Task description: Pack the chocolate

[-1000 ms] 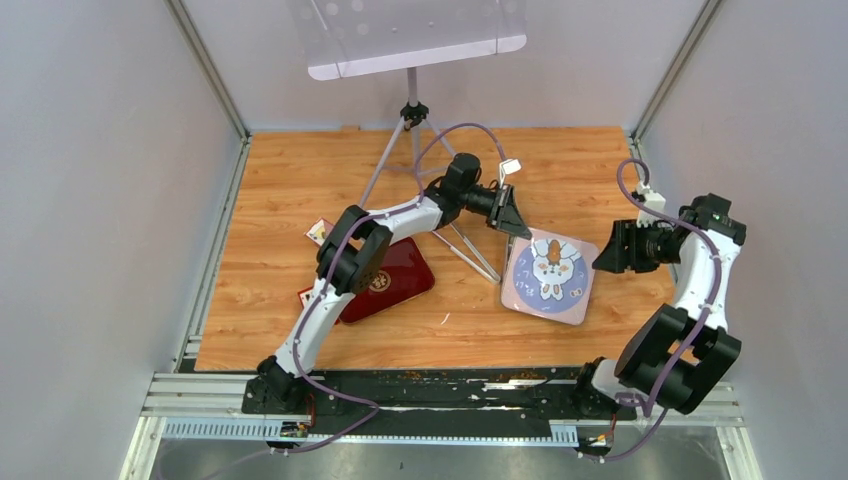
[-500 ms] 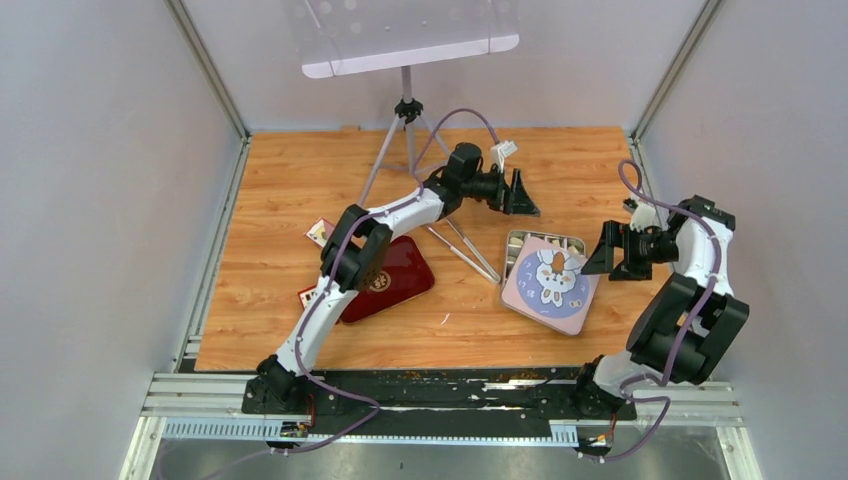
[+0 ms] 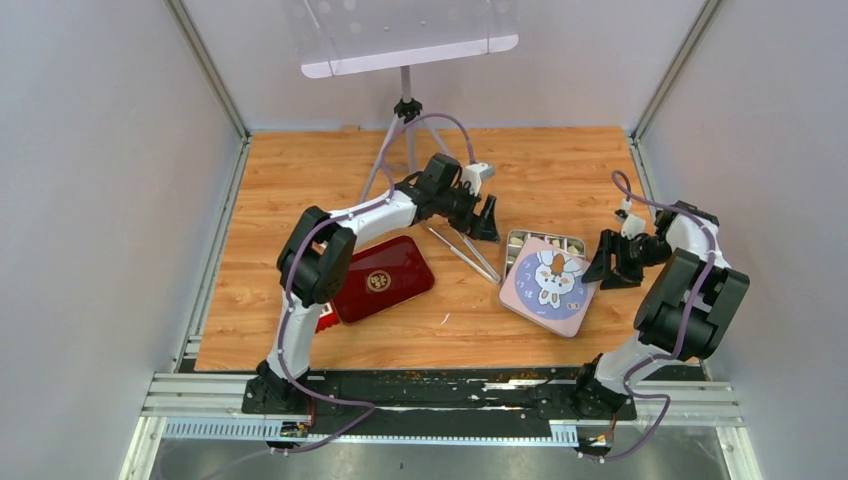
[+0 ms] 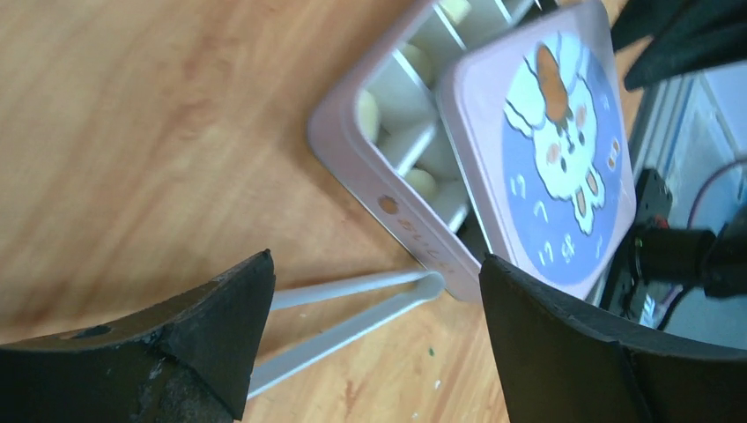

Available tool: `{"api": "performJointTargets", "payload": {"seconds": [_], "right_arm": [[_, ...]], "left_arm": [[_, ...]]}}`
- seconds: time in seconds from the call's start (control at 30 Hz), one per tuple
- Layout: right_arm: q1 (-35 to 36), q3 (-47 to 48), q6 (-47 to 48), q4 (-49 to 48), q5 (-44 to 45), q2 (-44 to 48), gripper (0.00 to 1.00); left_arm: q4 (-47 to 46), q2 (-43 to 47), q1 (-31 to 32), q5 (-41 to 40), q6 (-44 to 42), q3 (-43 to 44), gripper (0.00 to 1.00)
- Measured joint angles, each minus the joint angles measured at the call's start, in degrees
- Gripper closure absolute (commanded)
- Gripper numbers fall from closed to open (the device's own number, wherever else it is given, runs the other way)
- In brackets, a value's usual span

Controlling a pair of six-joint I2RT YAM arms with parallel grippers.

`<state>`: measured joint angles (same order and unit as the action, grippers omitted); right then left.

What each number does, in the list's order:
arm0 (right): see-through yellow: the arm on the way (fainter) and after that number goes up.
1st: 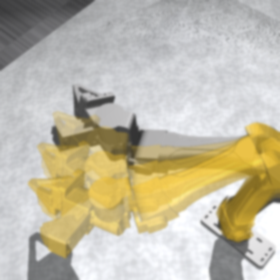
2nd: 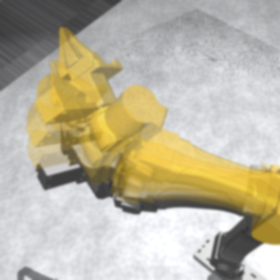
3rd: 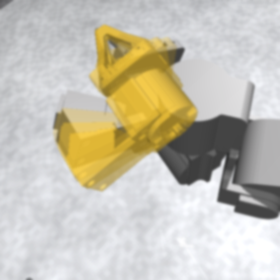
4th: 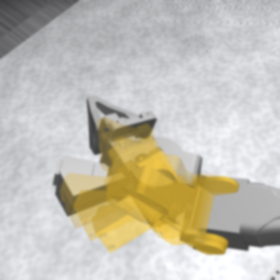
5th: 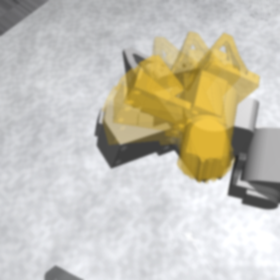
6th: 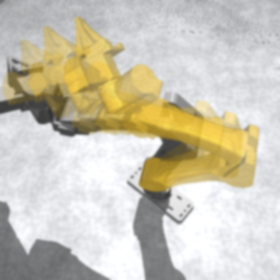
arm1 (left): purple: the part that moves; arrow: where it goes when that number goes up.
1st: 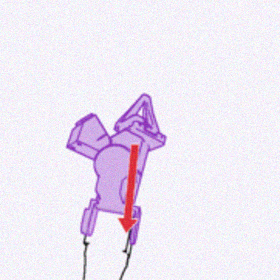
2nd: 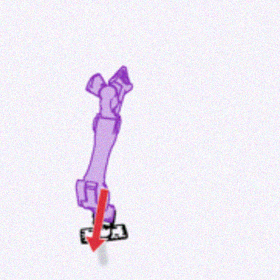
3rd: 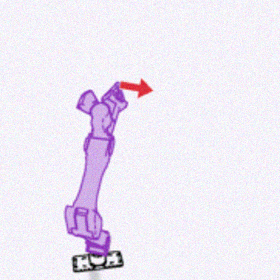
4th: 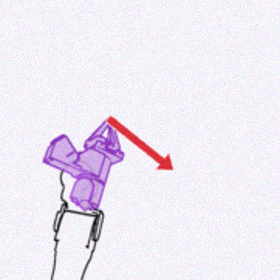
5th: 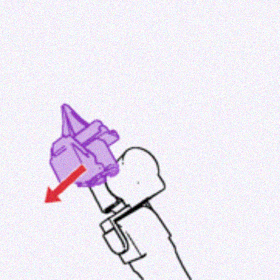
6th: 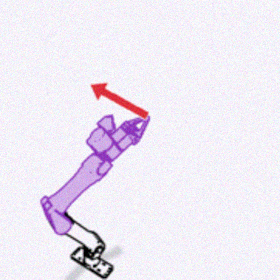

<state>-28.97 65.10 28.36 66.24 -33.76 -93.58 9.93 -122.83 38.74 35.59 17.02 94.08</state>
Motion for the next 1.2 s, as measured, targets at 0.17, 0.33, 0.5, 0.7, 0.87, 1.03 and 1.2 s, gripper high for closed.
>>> {"api": "performJointTargets", "payload": {"seconds": [0.17,0.33,0.5,0.7,0.87,1.03,1.2], "right_arm": [[1.5,-1.9,-0.9,-0.8,-0.4,-0.7,0.47],[2.4,-1.9,-1.4,-1.6,-0.6,-3.0,0.51],[3.2,-1.2,-1.8,-2.2,-1.2,-4.3,0.6],[4.2,3.9,-2.4,-2.0,-2.8,-8.5,0.65],[4.7,7.9,-3.0,-1.8,-3.5,-11.5,0.67],[5.7,10.4,-4.3,-1.9,-3.2,-13.3,0.68],[6.4,11.8,-6.3,-2.2,-3.4,-14.5,0.69]], "left_arm": [[2.7,0.3,2.7,3.2,-3.0,-1.0,0.14],[3.5,-1.5,4.0,7.5,-1.7,-0.4,0.14],[4.2,-5.2,4.6,9.2,-0.5,0.7,0.3],[4.2,-7.5,4.7,10.0,2.2,3.1,0.45],[3.9,-7.8,4.6,10.1,4.1,3.7,0.46],[4.4,-7.8,4.2,8.4,4.4,4.1,0.38],[10.1,-7.7,3.1,1.0,-0.2,8.0,0.0]]}}
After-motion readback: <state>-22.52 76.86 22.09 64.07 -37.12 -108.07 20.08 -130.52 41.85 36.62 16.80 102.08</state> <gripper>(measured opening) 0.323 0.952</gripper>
